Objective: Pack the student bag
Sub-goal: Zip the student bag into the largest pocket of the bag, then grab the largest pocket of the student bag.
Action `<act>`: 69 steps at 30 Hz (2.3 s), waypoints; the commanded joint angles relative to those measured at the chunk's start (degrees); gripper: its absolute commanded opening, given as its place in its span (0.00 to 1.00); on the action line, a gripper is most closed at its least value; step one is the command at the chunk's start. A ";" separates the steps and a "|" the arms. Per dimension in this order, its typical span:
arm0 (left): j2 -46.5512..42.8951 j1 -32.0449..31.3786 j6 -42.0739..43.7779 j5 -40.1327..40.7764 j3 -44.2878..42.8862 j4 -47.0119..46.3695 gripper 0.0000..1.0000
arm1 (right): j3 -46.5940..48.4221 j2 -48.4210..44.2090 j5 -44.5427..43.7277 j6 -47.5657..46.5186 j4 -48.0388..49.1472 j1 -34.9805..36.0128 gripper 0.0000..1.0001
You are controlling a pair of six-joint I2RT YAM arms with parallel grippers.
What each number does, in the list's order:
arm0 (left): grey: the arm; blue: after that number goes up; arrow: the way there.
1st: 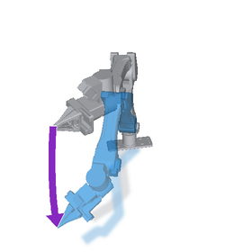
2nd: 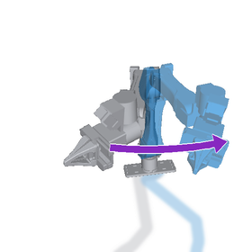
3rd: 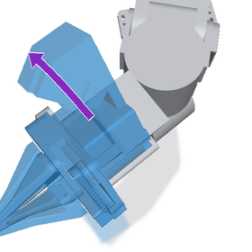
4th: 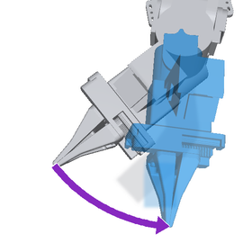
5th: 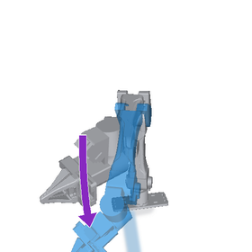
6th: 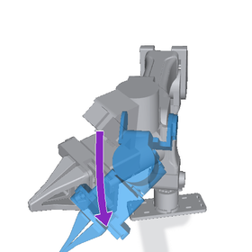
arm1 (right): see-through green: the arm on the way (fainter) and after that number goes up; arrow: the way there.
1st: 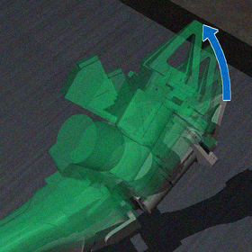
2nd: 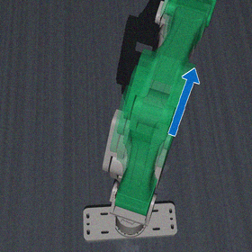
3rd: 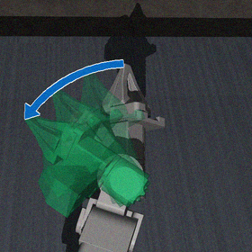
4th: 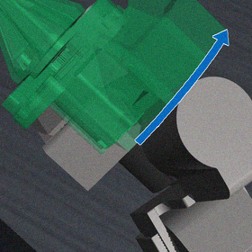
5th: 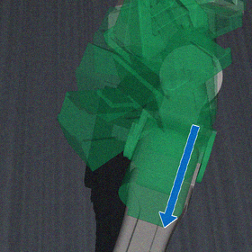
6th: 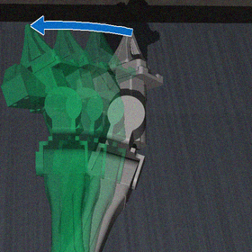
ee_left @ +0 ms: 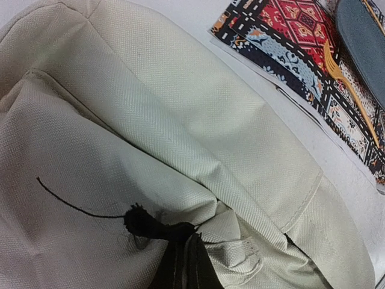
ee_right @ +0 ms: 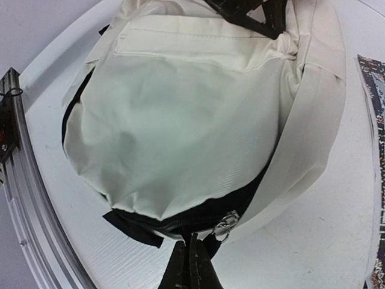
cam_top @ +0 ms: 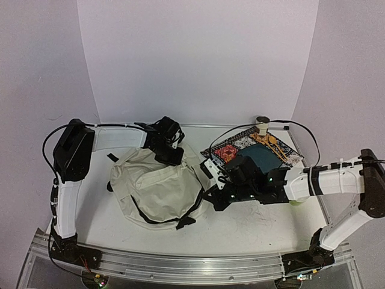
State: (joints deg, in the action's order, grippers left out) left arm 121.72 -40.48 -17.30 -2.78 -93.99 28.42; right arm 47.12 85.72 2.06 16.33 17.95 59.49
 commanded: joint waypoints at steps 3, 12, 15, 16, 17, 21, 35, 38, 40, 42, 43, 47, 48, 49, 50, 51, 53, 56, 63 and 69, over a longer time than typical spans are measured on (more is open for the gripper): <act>0.54 8.38 -4.89 7.56 -4.11 -2.85 0.00 | -5.63 -3.72 5.78 5.96 4.99 3.81 0.00; -6.26 11.65 -8.56 9.25 6.78 -3.82 0.00 | -7.41 -8.69 -4.85 4.89 5.71 3.26 0.00; -11.04 11.48 -10.23 6.49 13.96 -6.57 0.00 | -6.28 -8.45 -5.20 3.29 5.61 0.31 0.00; -12.81 11.34 -10.76 5.33 16.55 -7.84 0.00 | -5.76 -8.03 -4.93 2.69 5.61 -0.69 0.00; -14.41 11.05 -11.26 4.16 18.86 -9.08 0.00 | -5.13 -7.41 -4.55 2.08 5.61 -1.35 0.00; -19.18 9.46 -11.96 0.20 25.06 -11.04 0.00 | -1.98 -4.52 -2.86 -0.34 5.67 -2.60 0.00; -24.41 7.26 -11.66 -0.78 29.38 -11.76 0.00 | 6.80 10.84 13.24 -9.21 7.30 -7.13 0.41; -23.85 7.24 -11.54 -1.24 28.72 -11.80 0.00 | 5.47 12.63 17.19 -7.43 10.21 -7.16 0.46; -23.51 7.26 -11.34 -1.53 28.44 -11.85 0.00 | 4.47 13.49 19.21 -6.76 12.73 -7.15 0.49; -23.40 7.26 -11.19 -1.85 28.13 -11.82 0.00 | 4.43 14.80 20.08 -6.71 13.65 -7.13 0.51; -23.42 7.26 -11.18 -1.97 28.08 -11.84 0.00 | 4.61 15.68 20.36 -6.81 13.91 -7.13 0.51; -23.68 7.26 -11.18 -2.29 27.90 -11.87 0.00 | 5.59 18.76 21.37 -7.28 15.27 -7.50 0.50; -23.73 7.28 -11.18 -2.37 27.89 -11.89 0.00 | 5.81 19.34 21.45 -7.59 15.45 -7.57 0.50; -23.77 7.30 -11.18 -2.46 27.86 -11.97 0.00 | 6.00 19.75 21.53 -7.95 15.67 -7.55 0.50; -23.85 7.29 -11.16 -2.51 27.84 -11.99 0.00 | 6.12 20.21 21.79 -8.26 15.99 -7.55 0.50; -23.93 7.26 -11.13 -2.55 27.82 -12.00 0.00 | 6.21 20.67 22.10 -8.54 16.36 -7.55 0.49; -23.93 7.26 -11.09 -2.61 27.75 -12.09 0.00 | 6.22 21.48 22.54 -8.70 17.21 -7.61 0.47; -23.89 7.26 -11.01 -2.93 27.57 -12.13 0.00 | 6.00 22.35 23.19 -8.73 18.40 -7.66 0.43; -23.86 7.26 -11.00 -3.13 27.33 -12.25 0.00 | 6.06 24.10 24.18 -8.65 20.54 -7.63 0.31; -23.54 7.26 -10.45 -2.18 26.57 -12.57 0.00 | 3.98 21.70 23.51 -7.38 20.23 -7.64 0.07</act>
State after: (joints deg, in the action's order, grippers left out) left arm 99.50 -33.26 -28.47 -4.45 -64.31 18.45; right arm 51.70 109.71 24.88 8.42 37.35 52.03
